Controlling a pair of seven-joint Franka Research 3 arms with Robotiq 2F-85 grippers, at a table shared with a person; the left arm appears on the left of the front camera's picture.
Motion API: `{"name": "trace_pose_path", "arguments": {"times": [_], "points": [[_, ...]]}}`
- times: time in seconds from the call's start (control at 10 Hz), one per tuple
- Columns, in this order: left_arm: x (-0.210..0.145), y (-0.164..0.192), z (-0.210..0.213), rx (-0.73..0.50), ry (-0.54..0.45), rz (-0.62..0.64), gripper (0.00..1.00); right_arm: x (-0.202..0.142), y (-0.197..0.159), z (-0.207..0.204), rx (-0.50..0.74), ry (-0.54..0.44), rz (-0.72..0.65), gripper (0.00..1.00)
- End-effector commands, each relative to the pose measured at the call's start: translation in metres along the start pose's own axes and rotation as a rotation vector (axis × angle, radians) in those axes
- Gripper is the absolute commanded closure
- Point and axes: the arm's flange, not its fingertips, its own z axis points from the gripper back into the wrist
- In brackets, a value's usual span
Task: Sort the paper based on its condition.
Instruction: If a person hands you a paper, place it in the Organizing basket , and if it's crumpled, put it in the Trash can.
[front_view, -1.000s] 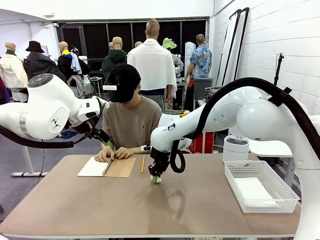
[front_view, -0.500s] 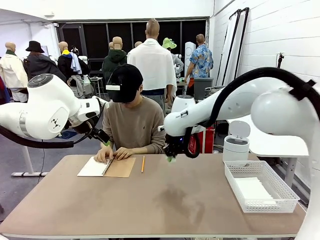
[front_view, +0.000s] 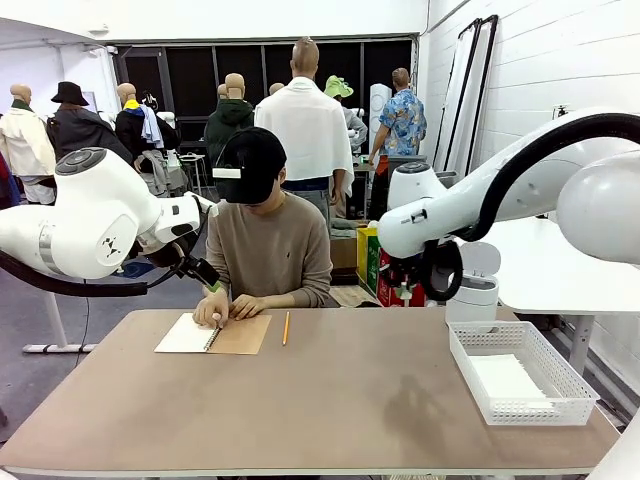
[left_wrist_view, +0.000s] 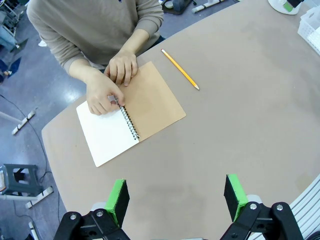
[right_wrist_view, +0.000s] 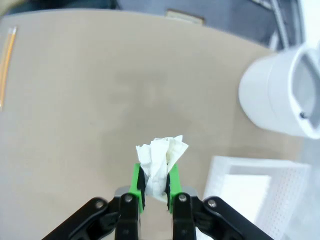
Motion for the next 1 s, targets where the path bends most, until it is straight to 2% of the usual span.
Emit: {"name": "trace_pose_path", "arguments": {"times": [0.0, 0.2, 0.3, 0.8, 0.9], "points": [[-0.001, 0.001, 0.000, -0.002, 0.000, 0.001, 0.00, -0.003, -0.006, -0.004, -0.060, 0.018, -0.077, 0.77], [-0.001, 0.001, 0.000, -0.002, 0.000, 0.001, 0.00, -0.011, -0.001, 0.001, -0.025, -0.030, -0.045, 0.77], [-0.001, 0.001, 0.000, -0.002, 0.000, 0.001, 0.00, 0.001, -0.017, -0.003, -0.026, 0.015, -0.062, 0.77], [-0.001, 0.001, 0.000, -0.002, 0.000, 0.001, 0.00, 0.001, -0.016, -0.001, -0.023, 0.010, -0.061, 0.77], [-0.001, 0.001, 0.000, -0.002, 0.000, 0.001, 0.00, 0.005, -0.027, 0.000, -0.081, -0.024, -0.151, 0.77]]}}
